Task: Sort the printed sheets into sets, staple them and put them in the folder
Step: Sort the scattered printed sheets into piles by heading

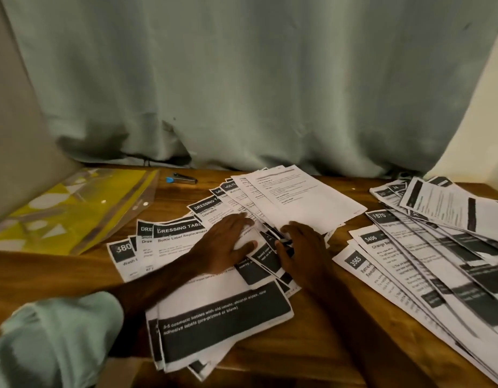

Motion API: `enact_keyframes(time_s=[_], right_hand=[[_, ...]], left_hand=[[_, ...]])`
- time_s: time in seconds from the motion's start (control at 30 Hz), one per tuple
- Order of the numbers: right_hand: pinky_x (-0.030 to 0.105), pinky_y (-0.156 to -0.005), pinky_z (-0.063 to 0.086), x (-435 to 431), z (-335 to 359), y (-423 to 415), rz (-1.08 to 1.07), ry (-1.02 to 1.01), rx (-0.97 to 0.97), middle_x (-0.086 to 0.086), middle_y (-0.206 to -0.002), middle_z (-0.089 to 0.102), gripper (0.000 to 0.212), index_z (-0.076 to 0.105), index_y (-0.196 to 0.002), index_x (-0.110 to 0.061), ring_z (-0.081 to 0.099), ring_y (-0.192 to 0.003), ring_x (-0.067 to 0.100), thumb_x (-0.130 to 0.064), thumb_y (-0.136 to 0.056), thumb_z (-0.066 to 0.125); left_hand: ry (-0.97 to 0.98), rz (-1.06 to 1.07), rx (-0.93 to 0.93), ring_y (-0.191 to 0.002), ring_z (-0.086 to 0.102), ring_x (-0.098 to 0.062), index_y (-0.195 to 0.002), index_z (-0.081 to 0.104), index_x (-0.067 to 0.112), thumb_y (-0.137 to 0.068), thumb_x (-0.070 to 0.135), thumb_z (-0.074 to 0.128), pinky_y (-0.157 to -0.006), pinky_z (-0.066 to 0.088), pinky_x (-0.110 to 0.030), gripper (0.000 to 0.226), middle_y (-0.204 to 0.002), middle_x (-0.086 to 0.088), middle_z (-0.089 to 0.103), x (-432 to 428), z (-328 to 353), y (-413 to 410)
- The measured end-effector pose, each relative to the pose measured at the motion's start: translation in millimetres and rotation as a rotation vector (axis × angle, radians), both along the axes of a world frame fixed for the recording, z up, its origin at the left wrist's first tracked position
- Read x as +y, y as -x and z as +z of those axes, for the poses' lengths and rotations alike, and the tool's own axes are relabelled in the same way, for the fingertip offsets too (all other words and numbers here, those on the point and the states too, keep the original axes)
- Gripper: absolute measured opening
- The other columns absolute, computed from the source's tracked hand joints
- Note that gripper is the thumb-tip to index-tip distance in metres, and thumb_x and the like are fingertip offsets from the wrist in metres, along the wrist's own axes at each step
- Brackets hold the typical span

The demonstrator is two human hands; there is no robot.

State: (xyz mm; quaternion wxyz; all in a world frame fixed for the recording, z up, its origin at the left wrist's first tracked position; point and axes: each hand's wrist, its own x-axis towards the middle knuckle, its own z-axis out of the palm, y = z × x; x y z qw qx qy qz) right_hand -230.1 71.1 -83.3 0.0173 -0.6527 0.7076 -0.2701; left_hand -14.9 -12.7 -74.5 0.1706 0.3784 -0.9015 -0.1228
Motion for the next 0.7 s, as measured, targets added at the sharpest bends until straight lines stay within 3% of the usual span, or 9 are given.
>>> enact_keyframes(time_s=[0.2, 0.37, 0.57, 0.7], right_hand=[[0.041, -0.107, 0.045, 5, 7, -3, 0.016, 0.045, 0.036, 0.004, -0.133, 0.063, 0.046, 0.06, -0.129, -0.017, 0.056, -0.125, 0.02, -0.048, -0.095, 0.062], [0.044, -0.11, 0.043, 12, 16, -10, 0.001, -0.002, 0.025, 0.002, -0.138, 0.06, 0.053, 0.056, -0.134, -0.021, 0.054, -0.128, 0.021, -0.057, -0.096, 0.054], [0.045, -0.102, 0.051, 17, 22, -14, -0.014, -0.013, 0.004, 0.002, -0.128, 0.066, 0.052, 0.058, -0.128, -0.021, 0.061, -0.118, 0.02, -0.061, -0.094, 0.054], [0.04, -0.1, 0.052, 24, 28, -19, -0.017, -0.027, -0.005, 0.002, -0.128, 0.066, 0.051, 0.058, -0.13, -0.02, 0.062, -0.116, 0.018, -0.058, -0.096, 0.054]], left_hand=[[0.0, 0.015, -0.001, -0.151, 0.027, -0.019, -0.15, 0.039, 0.028, -0.1, 0.062, 0.047, -0.121, 0.029, -0.042, 0.061, -0.164, -0.001, 0.03, 0, -1, 2], [0.004, 0.014, 0.014, -0.147, 0.032, -0.017, -0.148, 0.041, 0.029, -0.099, 0.061, 0.048, -0.118, 0.033, -0.042, 0.058, -0.16, 0.001, 0.036, 1, -3, 0], [0.031, 0.015, 0.014, -0.147, 0.032, -0.019, -0.15, 0.041, 0.025, -0.101, 0.057, 0.049, -0.119, 0.03, -0.038, 0.059, -0.16, -0.002, 0.036, 0, -3, 0], [0.027, 0.02, 0.013, -0.148, 0.032, -0.022, -0.149, 0.041, 0.023, -0.1, 0.057, 0.049, -0.12, 0.031, -0.045, 0.06, -0.161, -0.004, 0.036, -2, -6, 0]])
